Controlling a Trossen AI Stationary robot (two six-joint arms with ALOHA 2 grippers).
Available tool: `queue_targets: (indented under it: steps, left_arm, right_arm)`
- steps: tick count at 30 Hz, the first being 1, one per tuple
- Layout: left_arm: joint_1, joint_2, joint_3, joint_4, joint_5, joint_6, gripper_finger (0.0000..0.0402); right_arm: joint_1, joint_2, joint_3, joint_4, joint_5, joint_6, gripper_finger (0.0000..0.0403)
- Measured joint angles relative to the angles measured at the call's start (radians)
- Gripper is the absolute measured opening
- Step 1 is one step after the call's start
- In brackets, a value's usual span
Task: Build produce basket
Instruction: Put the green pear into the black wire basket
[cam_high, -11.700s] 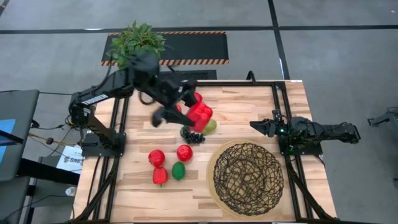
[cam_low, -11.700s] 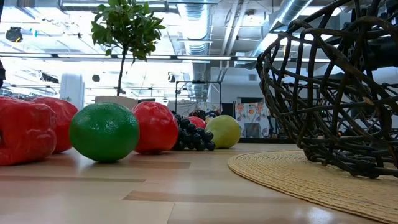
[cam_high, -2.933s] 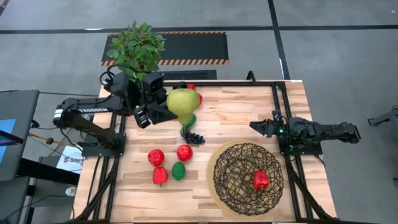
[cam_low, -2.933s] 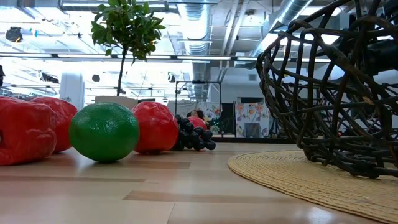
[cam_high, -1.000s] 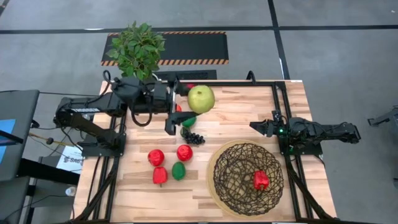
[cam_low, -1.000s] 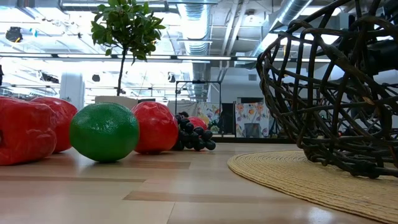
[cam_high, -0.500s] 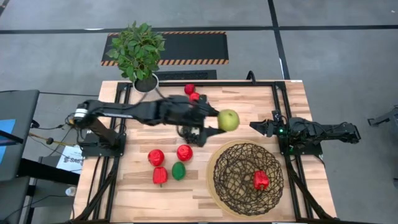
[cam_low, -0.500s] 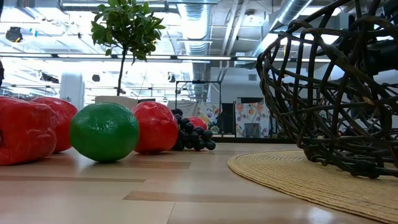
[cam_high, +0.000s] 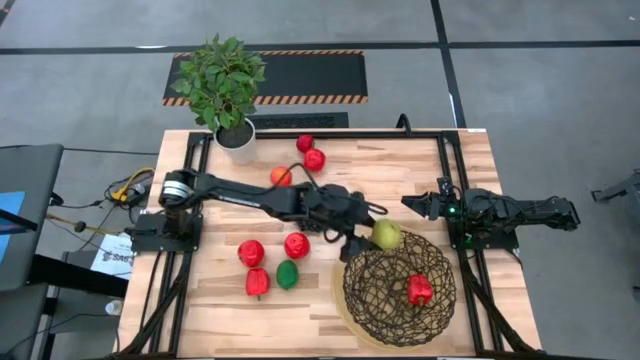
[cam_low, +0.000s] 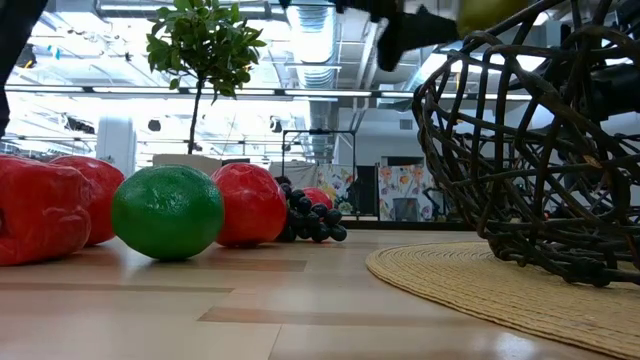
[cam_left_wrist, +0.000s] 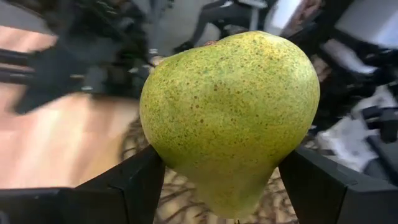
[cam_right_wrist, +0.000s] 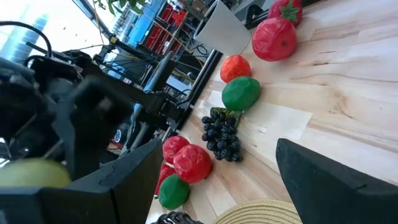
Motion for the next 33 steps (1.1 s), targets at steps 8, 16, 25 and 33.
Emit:
queue_targets:
  steps: [8,16,25,33]
  left_arm:
    - [-0.025,0.033,0.046,0.017,0.029,-0.030,0.0263]
    - [-0.005,0.030,0.433,-0.172,0.082,0.026,0.0263]
    - [0.017,-0.009,0.750,-0.178,0.144,0.043,0.0263]
    - [0.016,-0.102,0.728,-0.021,0.367,-0.076,0.0263]
  right_arm:
    - [0.000,0.000,0.000,0.000,0.000,0.000,0.0333]
    - [0.000,0.000,0.000,0.000,0.000,-0.001,0.0333]
    - [0.000,0.000,0.000,0.000,0.000,-0.001,0.0333]
    - [0.000,0.000,0.000,-0.001,0.001,0.000,0.0333]
